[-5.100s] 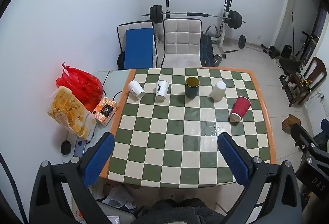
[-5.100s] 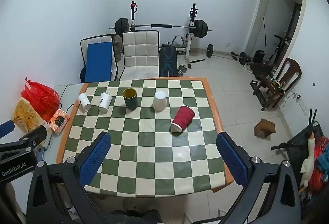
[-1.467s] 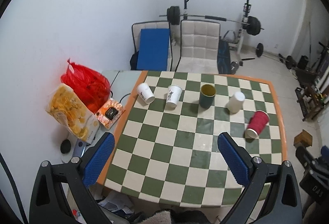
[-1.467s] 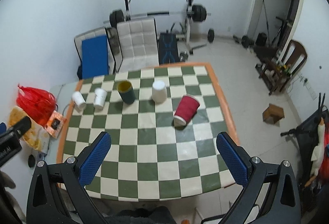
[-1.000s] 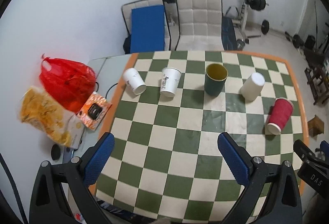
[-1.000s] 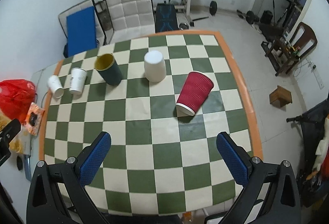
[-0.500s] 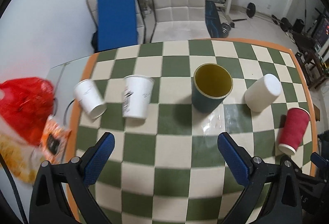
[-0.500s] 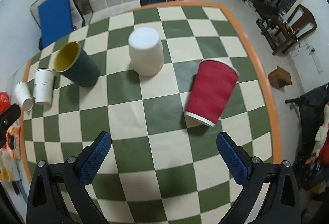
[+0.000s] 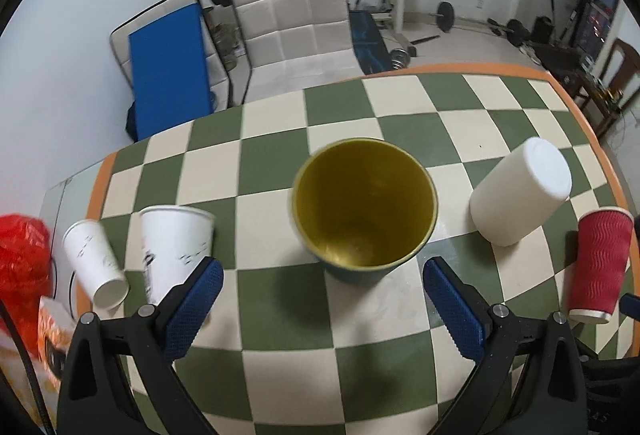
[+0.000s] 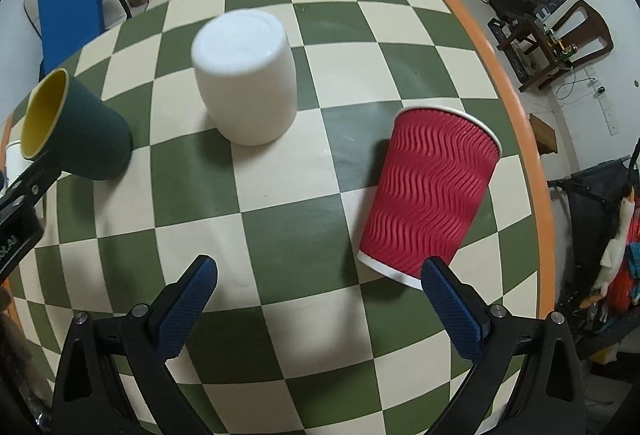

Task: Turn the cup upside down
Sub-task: 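Move the left tool toward the upright dark teal mug, then close the left gripper around the teal mug's rim, then lift the teal mug with the left gripper and tilt it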

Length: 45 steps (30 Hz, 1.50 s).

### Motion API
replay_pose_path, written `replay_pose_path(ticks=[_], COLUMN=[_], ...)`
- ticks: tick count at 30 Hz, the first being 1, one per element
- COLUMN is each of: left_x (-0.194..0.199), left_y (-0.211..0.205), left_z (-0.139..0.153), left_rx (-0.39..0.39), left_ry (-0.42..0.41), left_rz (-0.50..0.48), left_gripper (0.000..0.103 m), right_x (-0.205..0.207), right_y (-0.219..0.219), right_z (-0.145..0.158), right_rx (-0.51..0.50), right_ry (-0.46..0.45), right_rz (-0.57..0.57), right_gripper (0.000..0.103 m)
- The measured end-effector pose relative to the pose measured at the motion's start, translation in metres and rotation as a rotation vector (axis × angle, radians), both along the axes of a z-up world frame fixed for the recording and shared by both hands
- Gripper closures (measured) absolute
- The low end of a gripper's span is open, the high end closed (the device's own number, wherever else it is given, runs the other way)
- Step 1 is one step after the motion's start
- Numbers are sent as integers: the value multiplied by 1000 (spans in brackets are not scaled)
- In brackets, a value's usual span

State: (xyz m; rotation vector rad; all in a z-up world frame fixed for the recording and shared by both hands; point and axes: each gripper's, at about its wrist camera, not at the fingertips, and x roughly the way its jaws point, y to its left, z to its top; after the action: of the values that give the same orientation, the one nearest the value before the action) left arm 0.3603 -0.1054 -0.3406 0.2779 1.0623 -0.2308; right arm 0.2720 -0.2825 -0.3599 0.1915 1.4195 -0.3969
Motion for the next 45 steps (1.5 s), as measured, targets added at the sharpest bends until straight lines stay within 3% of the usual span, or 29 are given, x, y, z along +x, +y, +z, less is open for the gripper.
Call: replay_pose_path(ticks=[6,15,19,20,27,36,45], left_x=[11,27,33,34,34,5,-63], left_y=[-15,-24,-27,-28,-31,-24,-11], left_z=[-12,-14,-13,-13,-11,10,39], left_rx=[28,4,-11,-15,-27,-41,-56], left_ry=[-5,-36,-46,-45,-29,71,190], left_rz=[-43,-59,-68,-71,-81,-87,-88], left_gripper=[0,1,18,31,32,32,32], right_x=[2,5,8,9,9,-3,-52], right_y=[2,6,9,9,9,11,12], right_z=[-12,-19,-17,-17,-14,3,28], right_rx=[-8,-30,-36,-38,-39,-37,-11], right_ry=[59,109,112,113,124,113,99], right_rz=[22,42,41,40,36,63,96], right_gripper=[0,0,0,0,0,0,0])
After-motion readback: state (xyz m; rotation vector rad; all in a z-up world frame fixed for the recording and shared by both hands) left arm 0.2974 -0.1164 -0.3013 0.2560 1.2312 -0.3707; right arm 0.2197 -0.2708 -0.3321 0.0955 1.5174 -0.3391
